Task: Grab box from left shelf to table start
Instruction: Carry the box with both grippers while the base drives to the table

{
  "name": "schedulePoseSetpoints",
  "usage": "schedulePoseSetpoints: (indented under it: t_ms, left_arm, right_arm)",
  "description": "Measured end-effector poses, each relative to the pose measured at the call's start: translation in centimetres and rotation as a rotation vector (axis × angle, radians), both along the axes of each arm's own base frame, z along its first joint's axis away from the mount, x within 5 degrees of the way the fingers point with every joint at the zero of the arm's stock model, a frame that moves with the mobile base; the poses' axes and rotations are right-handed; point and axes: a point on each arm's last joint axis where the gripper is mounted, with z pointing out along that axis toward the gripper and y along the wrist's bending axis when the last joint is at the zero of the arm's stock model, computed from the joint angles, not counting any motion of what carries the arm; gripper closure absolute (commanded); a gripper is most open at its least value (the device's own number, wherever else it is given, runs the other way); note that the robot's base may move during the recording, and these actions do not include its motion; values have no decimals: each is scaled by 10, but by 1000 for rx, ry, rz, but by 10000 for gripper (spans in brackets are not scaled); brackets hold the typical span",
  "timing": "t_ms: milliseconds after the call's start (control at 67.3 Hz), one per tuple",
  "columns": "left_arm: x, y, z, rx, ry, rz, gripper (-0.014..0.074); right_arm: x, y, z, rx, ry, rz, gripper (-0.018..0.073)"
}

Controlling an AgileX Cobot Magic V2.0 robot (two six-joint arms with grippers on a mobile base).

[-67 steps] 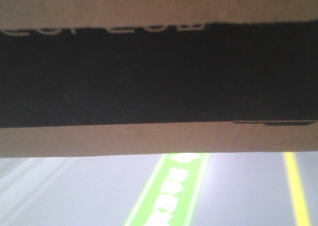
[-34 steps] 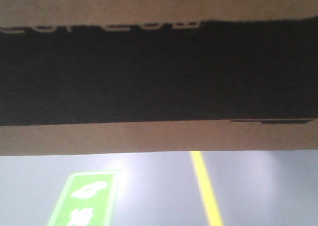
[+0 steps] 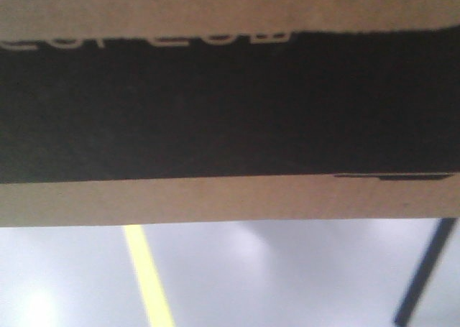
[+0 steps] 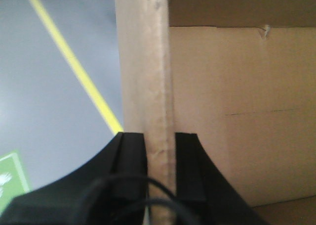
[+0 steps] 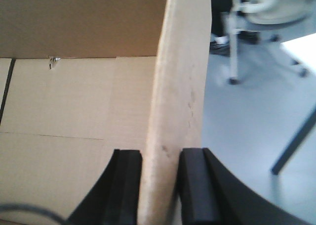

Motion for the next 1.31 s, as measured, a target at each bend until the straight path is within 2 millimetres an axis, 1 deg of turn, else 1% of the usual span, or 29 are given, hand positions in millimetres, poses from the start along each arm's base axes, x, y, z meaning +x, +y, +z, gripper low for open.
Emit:
schedulePoseSetpoints:
  t_ms: [1307]
  left_arm:
    - [0, 0, 0, 0, 0, 0, 689]
  right_arm:
    - [0, 0, 0, -1, 0, -1, 501]
